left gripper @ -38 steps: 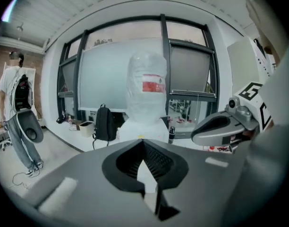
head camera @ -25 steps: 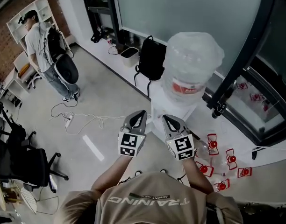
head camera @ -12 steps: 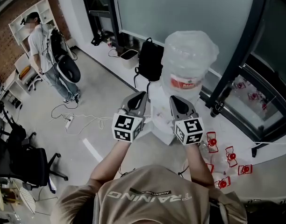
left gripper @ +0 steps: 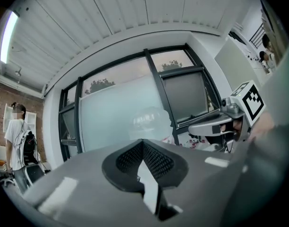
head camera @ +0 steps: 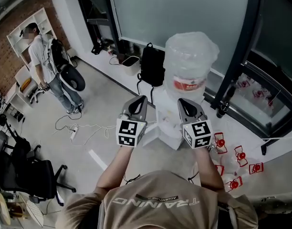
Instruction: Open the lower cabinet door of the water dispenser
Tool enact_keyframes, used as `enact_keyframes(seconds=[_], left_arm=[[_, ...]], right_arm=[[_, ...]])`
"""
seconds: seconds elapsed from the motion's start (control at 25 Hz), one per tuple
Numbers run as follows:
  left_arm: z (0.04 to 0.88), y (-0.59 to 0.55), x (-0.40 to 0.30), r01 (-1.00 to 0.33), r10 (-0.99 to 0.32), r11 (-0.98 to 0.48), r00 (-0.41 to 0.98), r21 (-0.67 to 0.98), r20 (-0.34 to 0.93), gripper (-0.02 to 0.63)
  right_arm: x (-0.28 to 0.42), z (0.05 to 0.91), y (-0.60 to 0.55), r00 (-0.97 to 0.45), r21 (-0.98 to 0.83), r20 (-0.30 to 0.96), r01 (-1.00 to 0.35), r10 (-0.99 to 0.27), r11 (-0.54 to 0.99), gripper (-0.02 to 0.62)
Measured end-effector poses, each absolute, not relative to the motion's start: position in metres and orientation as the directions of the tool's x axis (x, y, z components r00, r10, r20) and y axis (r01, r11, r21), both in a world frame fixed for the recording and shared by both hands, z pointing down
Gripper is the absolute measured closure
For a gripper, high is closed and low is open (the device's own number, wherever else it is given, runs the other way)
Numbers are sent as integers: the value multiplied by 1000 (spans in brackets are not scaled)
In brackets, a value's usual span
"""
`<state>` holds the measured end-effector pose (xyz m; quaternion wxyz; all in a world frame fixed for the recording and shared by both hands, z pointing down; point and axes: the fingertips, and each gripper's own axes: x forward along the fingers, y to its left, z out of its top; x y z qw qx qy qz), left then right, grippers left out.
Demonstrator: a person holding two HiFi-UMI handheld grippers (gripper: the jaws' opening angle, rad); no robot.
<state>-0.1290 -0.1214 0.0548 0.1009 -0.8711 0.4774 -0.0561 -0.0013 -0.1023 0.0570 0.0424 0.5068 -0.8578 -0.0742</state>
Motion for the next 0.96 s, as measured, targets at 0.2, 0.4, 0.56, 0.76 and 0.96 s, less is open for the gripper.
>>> enact_keyframes(seconds=[0.2,0.4,0.56,0.76,0.96], left_arm=[[69,-117,-123,-808,-828,-553,559,-202,32,598],[78,-122,-129,-810,-829,-557,557,-185,55,598],[85,-123,-131,-807,-828,-559,557,-191,68,598],[86,-130,-133,-809,-830,-555,554,-192,65,598],[76,-134,-137,-812,-831,-552,556,-193,37,598]], right_arm=[[-1,61,-98,-475,173,7,-866,-880,469,588],[0,64,-102,-466,164,5,-872,-885,461,588],[-1,64,-106,-465,168,-2,-873,-885,458,588],[-3,68,-110,-462,176,3,-873,-887,455,586],[-6,75,-112,-456,165,8,-877,-890,451,588]])
